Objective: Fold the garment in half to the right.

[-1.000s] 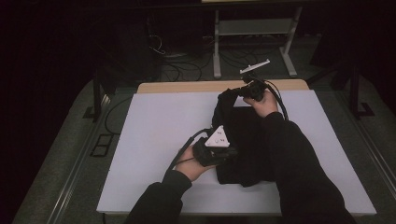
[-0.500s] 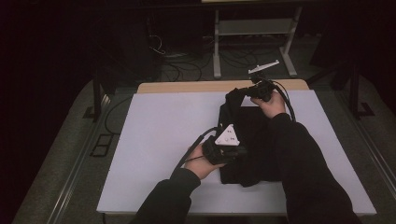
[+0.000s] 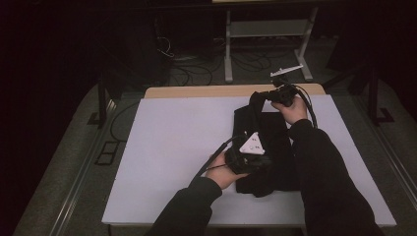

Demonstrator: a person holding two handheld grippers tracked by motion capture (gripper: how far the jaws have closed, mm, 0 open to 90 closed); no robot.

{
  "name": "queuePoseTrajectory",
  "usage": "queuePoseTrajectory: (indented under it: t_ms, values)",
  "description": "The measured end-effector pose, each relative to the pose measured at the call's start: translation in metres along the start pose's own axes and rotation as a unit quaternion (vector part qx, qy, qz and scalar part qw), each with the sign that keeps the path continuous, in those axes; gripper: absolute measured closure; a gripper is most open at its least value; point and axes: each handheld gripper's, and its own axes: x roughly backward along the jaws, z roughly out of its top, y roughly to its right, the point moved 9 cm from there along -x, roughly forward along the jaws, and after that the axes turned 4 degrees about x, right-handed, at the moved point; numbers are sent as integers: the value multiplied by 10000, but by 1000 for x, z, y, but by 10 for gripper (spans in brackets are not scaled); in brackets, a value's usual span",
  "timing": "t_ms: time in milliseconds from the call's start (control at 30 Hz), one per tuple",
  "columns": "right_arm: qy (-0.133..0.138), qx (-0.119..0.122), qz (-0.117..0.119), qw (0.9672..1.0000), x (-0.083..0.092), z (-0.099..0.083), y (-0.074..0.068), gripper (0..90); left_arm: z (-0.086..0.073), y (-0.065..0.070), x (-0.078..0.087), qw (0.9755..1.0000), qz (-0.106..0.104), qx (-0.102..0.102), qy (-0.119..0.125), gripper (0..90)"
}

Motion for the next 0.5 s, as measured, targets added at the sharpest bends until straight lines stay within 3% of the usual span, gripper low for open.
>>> queuePoseTrajectory:
  t_ms: [500]
  values:
    - [-2, -227, -89, 9997, 10, -17, 22, 864, 13, 6, -25, 9998, -191, 16, 42, 838]
